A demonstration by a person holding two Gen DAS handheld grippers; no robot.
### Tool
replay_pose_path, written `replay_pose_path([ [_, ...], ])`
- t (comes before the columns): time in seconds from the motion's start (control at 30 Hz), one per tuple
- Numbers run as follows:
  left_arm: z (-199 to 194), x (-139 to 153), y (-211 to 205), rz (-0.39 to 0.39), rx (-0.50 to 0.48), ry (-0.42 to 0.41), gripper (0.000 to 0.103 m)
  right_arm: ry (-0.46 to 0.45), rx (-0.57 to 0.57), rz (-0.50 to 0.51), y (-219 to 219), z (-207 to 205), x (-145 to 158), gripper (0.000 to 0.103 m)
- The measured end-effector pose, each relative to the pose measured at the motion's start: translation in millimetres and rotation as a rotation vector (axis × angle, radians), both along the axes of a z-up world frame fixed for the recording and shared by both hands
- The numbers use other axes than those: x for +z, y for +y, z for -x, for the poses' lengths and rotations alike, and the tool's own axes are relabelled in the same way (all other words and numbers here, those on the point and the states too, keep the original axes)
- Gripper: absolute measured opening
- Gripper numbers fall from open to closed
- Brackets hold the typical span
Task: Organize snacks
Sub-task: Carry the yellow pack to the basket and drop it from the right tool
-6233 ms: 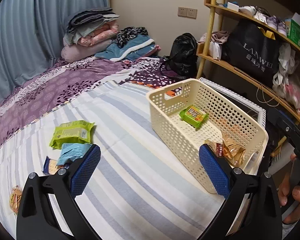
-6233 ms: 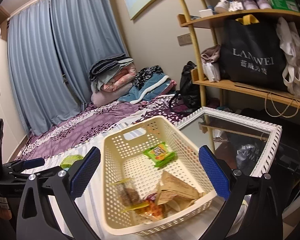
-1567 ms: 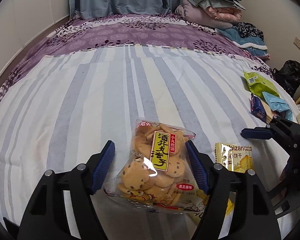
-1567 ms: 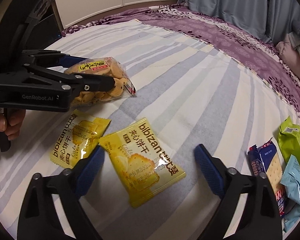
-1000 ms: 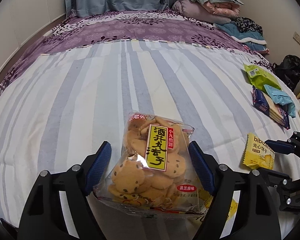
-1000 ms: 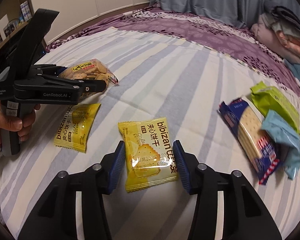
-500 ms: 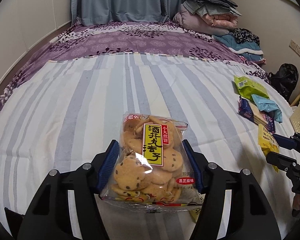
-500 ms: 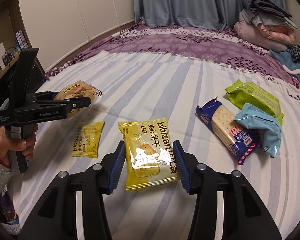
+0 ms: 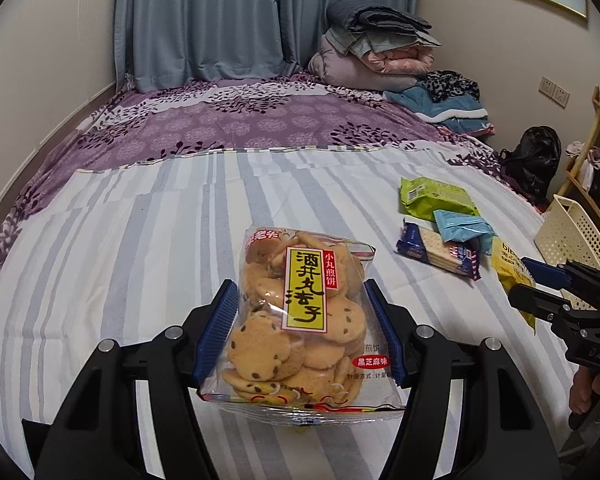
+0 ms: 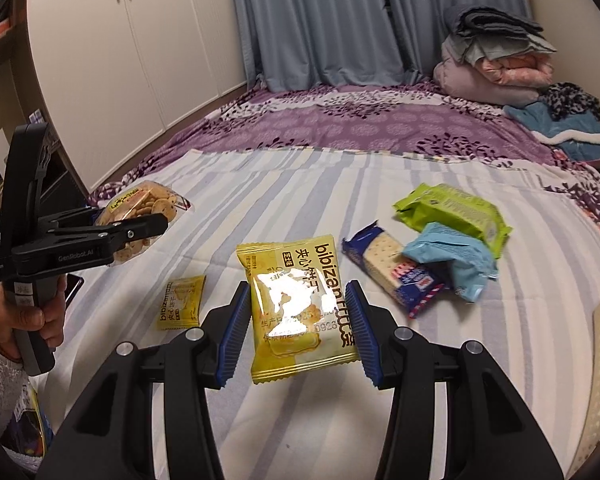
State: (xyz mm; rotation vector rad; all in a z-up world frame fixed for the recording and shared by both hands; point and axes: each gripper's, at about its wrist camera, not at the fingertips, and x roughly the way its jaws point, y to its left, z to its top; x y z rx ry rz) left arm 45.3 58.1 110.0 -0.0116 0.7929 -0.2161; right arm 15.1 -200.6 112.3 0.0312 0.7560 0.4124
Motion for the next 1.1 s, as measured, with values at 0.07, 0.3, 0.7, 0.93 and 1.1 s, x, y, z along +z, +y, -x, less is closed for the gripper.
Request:
replay_pose_path([
  [0.07, 3, 6, -9, -0.001, -0.017, -0.008, 0.065, -0.016, -0.027, -0.009, -12, 6, 6, 0.048],
  [0.3, 16, 26, -44, -0.008, -0.083, -0.047, 0.065, -0.065, -0.130, -0.036, -60, 27, 23, 0.049],
  [0.7, 30, 48, -89, -0.026, -0.163, -0.094, 0.065, -0.166, -0.347, -0.082, -151, 78, 49, 0.049],
  [0.93, 28, 28, -74, -0.031, -0.117, -0.027, 0.071, -0.194, -0.502, -0.071, -201, 105, 55, 0.049],
  [1.1, 30, 6, -63, -0.029, -0.087, 0.030, 0.078, -0.187, -0.624, -0.050, -232, 121, 49, 0.049],
])
